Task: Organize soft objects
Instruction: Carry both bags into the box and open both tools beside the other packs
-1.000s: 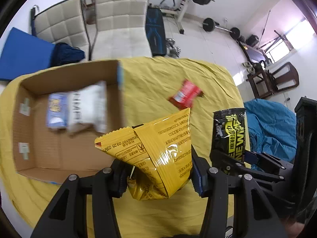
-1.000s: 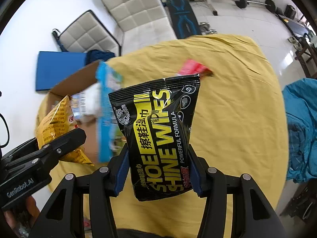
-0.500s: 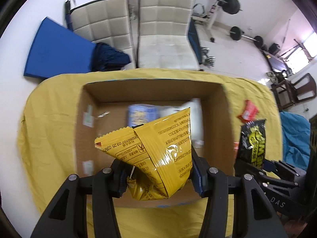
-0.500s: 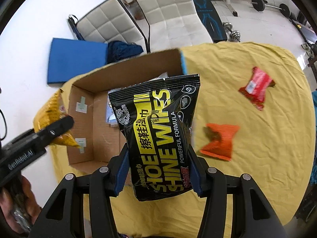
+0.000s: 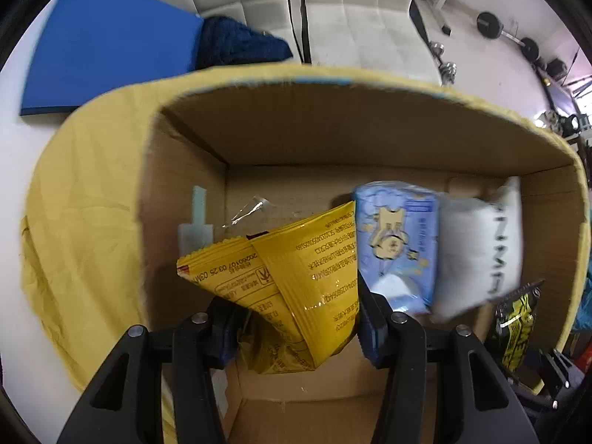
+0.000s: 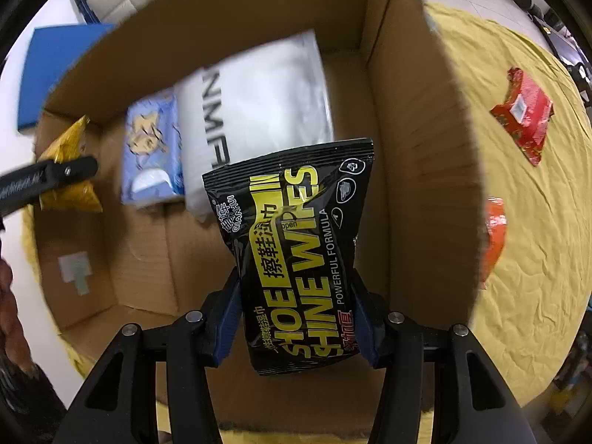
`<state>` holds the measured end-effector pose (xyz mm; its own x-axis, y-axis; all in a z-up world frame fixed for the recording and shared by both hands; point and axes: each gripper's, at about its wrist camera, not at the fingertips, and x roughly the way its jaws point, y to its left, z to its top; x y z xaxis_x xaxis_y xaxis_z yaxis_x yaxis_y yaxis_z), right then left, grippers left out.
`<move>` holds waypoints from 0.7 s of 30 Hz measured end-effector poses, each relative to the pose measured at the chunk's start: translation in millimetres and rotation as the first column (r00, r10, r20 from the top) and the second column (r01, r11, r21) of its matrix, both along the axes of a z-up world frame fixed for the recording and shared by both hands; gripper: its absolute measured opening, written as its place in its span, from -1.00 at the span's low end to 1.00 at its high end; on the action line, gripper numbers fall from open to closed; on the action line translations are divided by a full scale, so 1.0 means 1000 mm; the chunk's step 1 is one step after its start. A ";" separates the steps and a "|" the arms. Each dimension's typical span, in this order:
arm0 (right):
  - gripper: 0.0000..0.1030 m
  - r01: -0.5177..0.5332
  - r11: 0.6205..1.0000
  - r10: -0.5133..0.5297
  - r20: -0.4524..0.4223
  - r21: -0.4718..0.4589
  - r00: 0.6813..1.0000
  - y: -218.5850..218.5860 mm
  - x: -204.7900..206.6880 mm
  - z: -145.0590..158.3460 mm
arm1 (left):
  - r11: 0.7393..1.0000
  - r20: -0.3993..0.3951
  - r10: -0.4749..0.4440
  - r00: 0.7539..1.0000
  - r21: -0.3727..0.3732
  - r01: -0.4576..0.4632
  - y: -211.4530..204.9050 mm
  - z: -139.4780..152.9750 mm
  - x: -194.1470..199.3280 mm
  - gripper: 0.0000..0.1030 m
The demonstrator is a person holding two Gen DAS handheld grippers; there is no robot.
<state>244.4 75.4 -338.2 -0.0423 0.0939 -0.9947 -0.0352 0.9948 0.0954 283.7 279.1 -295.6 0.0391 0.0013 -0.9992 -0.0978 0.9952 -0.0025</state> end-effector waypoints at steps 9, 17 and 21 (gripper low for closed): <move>0.07 -0.012 0.999 0.010 -0.051 -0.049 0.999 0.014 0.009 -0.039 | 1.000 -0.077 0.004 0.997 -0.015 -0.005 -0.004 -0.042 0.018 -0.05; 0.08 -0.007 0.998 0.002 -0.082 -0.065 0.997 0.016 0.019 -0.058 | 0.999 -0.081 0.003 0.997 -0.035 -0.005 -0.001 -0.050 0.025 -0.02; 0.13 -0.001 0.999 -0.004 -0.099 -0.053 0.995 0.009 0.024 -0.064 | 0.999 -0.098 0.008 0.995 -0.047 -0.013 0.002 -0.050 0.024 -0.02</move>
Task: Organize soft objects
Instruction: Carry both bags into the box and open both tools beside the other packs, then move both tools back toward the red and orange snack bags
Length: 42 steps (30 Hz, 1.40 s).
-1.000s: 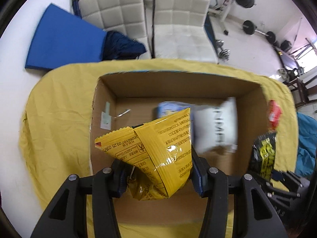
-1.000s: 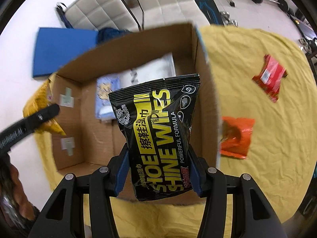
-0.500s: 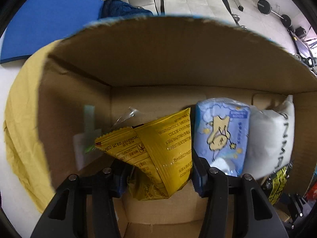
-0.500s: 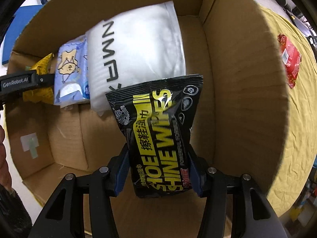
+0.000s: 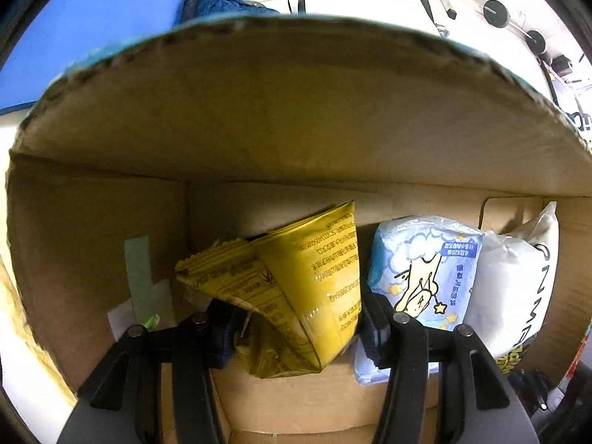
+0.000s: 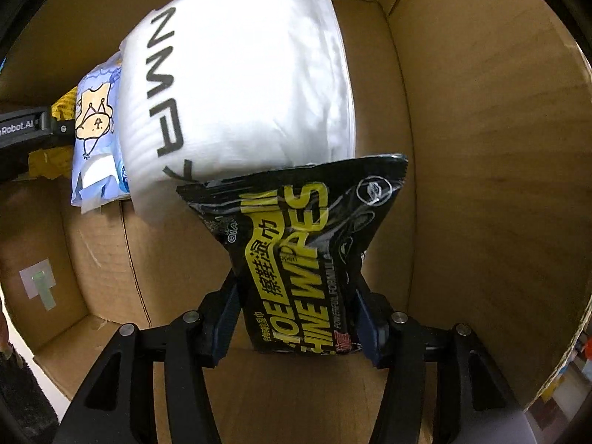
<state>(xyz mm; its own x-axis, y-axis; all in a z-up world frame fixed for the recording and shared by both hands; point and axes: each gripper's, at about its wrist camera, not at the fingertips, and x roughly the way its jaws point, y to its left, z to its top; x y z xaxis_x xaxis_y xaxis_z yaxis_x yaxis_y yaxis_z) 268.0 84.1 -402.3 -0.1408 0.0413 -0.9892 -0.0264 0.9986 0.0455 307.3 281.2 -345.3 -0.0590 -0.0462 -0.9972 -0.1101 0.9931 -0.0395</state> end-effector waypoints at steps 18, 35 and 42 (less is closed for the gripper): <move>0.35 -0.035 0.999 0.034 0.085 0.010 0.996 0.001 -0.004 0.050 | 1.000 0.076 0.015 0.997 0.017 -0.017 0.000 0.061 -0.024 0.13; 1.00 -0.092 0.996 0.087 0.249 0.008 0.965 -0.012 -0.047 0.141 | 0.998 0.260 0.049 0.964 -0.038 -0.040 -0.017 0.132 -0.113 0.86; 1.00 -0.123 0.992 0.109 0.303 0.029 0.947 -0.016 -0.074 0.173 | 0.998 0.315 0.061 0.947 -0.033 -0.053 -0.036 0.161 -0.156 0.86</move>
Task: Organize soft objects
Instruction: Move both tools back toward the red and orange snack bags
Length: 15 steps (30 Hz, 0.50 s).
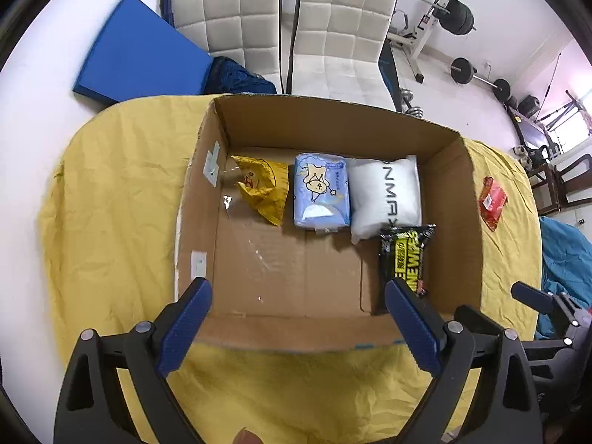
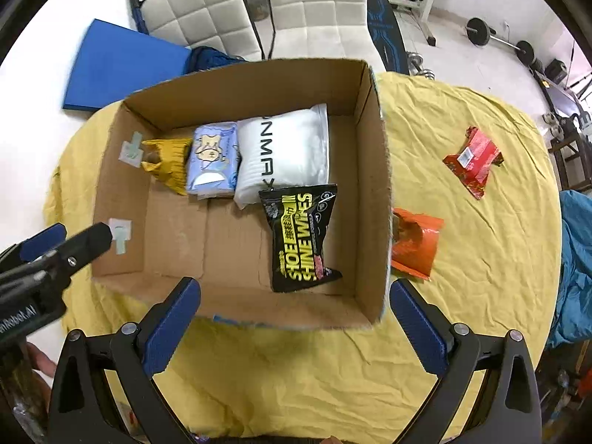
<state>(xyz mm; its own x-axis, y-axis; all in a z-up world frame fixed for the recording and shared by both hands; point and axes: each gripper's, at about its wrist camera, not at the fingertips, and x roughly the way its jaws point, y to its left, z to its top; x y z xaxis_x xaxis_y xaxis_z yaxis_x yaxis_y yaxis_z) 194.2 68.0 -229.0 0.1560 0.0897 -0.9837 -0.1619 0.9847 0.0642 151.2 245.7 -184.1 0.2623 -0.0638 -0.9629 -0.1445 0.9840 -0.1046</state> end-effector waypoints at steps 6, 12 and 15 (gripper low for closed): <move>1.00 -0.042 0.998 0.040 0.040 0.036 0.998 -0.011 -0.022 0.032 | 1.000 0.058 0.024 0.998 0.017 -0.025 -0.012 0.027 -0.022 0.86; 1.00 -0.036 0.997 0.032 0.060 0.068 0.998 -0.038 -0.030 0.049 | 0.999 0.092 0.041 0.995 0.017 -0.042 -0.033 0.051 -0.037 0.86; 1.00 -0.001 0.998 -0.003 0.059 0.071 0.998 -0.071 -0.029 0.053 | 0.999 0.108 0.024 0.994 0.030 -0.027 -0.056 0.060 -0.035 0.86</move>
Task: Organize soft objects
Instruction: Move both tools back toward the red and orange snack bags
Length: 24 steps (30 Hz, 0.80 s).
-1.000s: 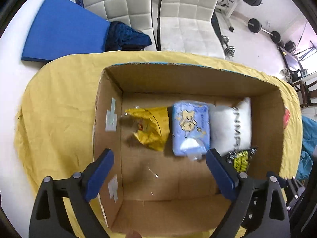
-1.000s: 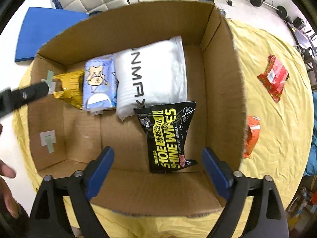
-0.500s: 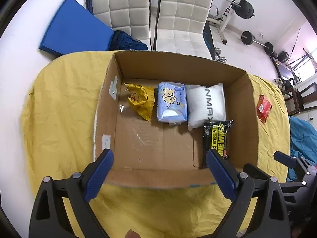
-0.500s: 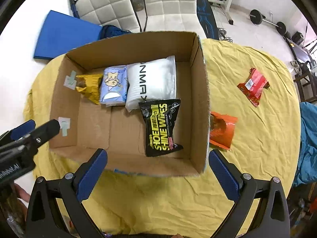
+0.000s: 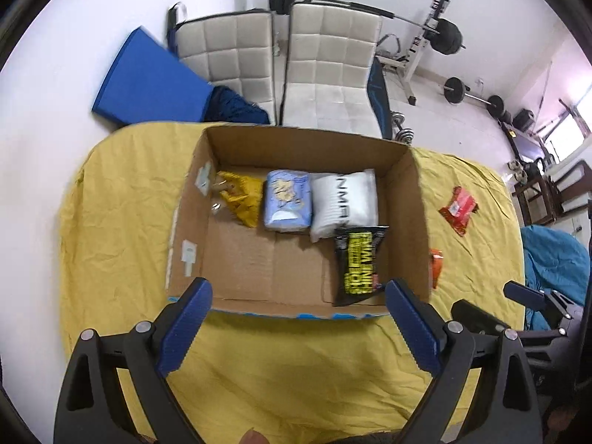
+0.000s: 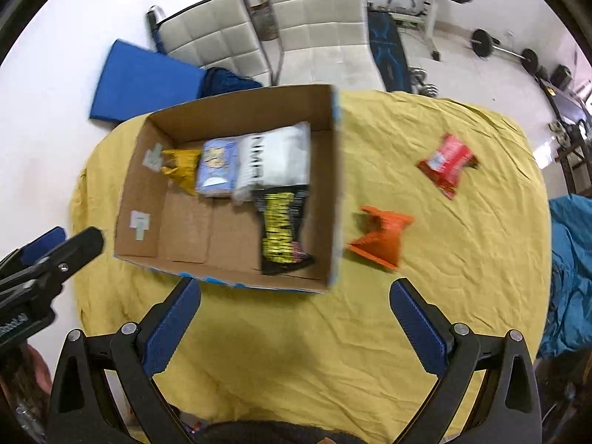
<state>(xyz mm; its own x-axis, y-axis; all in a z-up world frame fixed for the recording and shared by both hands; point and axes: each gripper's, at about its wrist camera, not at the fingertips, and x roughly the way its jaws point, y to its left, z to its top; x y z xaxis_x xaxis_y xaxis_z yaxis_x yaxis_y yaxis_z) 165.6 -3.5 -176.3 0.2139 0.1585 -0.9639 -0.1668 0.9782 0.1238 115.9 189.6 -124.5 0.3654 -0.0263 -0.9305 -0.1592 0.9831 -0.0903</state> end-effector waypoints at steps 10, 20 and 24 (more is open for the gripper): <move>1.00 0.237 0.969 -0.240 -0.042 -0.067 0.970 -0.167 0.018 -0.025 | 0.960 -0.090 -0.263 0.961 0.073 0.270 -0.146 -0.026 0.058 0.86; 1.00 0.367 0.927 -0.373 -0.090 -0.085 0.923 -0.288 0.027 -0.061 | 0.875 -0.300 -0.414 0.860 0.129 0.466 -0.272 -0.114 0.132 0.86; 1.00 0.371 0.925 -0.378 -0.109 -0.077 0.919 -0.312 0.036 -0.074 | 0.876 -0.382 -0.383 0.841 0.139 0.462 -0.285 -0.157 0.150 0.81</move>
<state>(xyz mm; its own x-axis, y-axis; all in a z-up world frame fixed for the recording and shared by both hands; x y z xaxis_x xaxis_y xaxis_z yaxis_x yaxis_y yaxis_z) 201.5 -315.6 -250.8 0.1304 0.0363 -0.9908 0.2261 0.9719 0.0654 266.0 -95.2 -281.2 0.0336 0.1098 -0.9934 0.2944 0.9488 0.1149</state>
